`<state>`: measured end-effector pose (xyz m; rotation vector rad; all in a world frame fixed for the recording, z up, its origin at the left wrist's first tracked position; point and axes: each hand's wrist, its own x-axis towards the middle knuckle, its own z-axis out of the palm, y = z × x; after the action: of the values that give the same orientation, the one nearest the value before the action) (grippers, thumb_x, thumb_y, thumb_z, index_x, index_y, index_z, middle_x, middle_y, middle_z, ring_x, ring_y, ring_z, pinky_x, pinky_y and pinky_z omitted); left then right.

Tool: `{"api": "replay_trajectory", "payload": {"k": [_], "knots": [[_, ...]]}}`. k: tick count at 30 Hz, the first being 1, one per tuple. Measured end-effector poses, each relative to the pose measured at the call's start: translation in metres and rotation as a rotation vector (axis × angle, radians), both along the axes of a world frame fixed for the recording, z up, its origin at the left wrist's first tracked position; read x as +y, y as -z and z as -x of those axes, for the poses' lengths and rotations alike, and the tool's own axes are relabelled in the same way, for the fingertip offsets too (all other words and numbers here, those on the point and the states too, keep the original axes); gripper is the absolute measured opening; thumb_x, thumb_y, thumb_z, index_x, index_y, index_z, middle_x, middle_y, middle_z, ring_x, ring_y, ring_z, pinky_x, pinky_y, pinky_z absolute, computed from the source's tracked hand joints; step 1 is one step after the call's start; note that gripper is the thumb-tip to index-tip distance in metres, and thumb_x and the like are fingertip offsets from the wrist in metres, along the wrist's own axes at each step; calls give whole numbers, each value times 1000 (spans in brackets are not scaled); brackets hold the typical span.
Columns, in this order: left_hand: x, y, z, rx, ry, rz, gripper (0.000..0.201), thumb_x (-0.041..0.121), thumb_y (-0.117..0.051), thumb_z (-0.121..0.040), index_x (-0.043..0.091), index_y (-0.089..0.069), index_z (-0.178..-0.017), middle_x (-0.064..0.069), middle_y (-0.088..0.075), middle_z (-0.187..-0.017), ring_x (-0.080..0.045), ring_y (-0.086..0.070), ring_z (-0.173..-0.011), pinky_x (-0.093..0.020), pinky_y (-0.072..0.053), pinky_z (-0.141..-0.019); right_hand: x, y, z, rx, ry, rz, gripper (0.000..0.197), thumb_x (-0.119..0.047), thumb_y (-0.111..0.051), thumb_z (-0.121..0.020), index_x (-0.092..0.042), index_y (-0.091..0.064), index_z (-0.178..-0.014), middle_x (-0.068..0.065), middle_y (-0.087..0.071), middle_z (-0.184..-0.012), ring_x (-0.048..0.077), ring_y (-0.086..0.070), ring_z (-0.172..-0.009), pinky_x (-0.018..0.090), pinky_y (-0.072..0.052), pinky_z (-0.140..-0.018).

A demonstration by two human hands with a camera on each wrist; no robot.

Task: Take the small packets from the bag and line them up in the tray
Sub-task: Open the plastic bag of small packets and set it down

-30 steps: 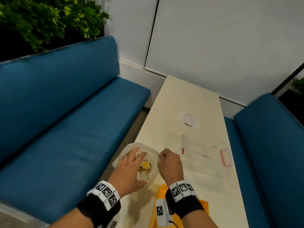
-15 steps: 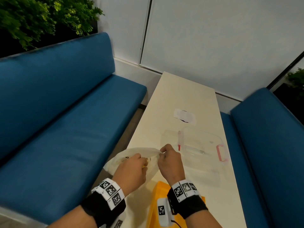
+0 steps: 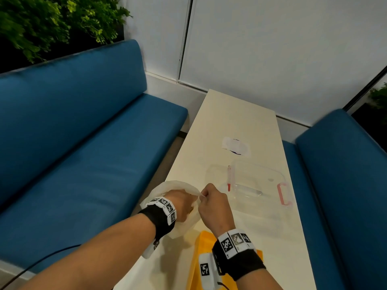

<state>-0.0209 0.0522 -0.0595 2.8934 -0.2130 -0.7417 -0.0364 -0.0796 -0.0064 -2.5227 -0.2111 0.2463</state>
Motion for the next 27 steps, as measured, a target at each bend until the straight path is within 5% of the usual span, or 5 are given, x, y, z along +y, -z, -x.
{"api": "replay_trajectory", "payload": {"k": [3, 7, 16, 22, 27], "knots": [[-1, 1, -3, -3, 33, -9, 40, 19, -65, -92, 26, -48, -127, 0, -58, -99, -24, -58, -91, -35, -50, -76, -4, -4, -3, -12, 12, 6, 11, -11, -49, -95, -18, -52, -87, 0, -62, -77, 15, -57, -63, 21, -36, -51], [-5, 12, -7, 36, 103, -127, 60, 30, -69, -87, 29, -45, -142, -2, -44, -147, -31, -43, -134, -48, -46, -105, -5, -3, -5, -7, 6, 24, 8, -13, -52, -94, -18, -53, -87, 0, -63, -79, 17, -59, -66, 23, -39, -52], [-17, 16, -5, 23, 118, -189, 70, 9, -67, -92, 14, -31, -152, -7, -43, -149, -33, -51, -132, -51, -48, -106, -3, -3, -6, -7, 6, 44, 7, -15, -50, -95, -17, -53, -89, -1, -62, -79, 18, -61, -70, 25, -44, -55], [-12, 19, -1, 46, 62, -141, 66, 17, -55, -100, 18, -23, -157, -11, -43, -152, -35, -50, -134, -47, -46, -109, -6, -1, -6, -16, 25, 71, 8, -13, -52, -94, -19, -54, -89, 0, -64, -81, 18, -63, -71, 31, -55, -64], [-12, 18, 0, -21, 226, -111, 43, 21, -42, -106, 17, -40, -148, -10, -52, -144, -30, -55, -126, -39, -46, -104, -12, -4, -5, -13, 38, 29, 4, -13, -55, -92, -16, -54, -90, 0, -63, -80, 19, -61, -70, 25, -44, -56]]}}
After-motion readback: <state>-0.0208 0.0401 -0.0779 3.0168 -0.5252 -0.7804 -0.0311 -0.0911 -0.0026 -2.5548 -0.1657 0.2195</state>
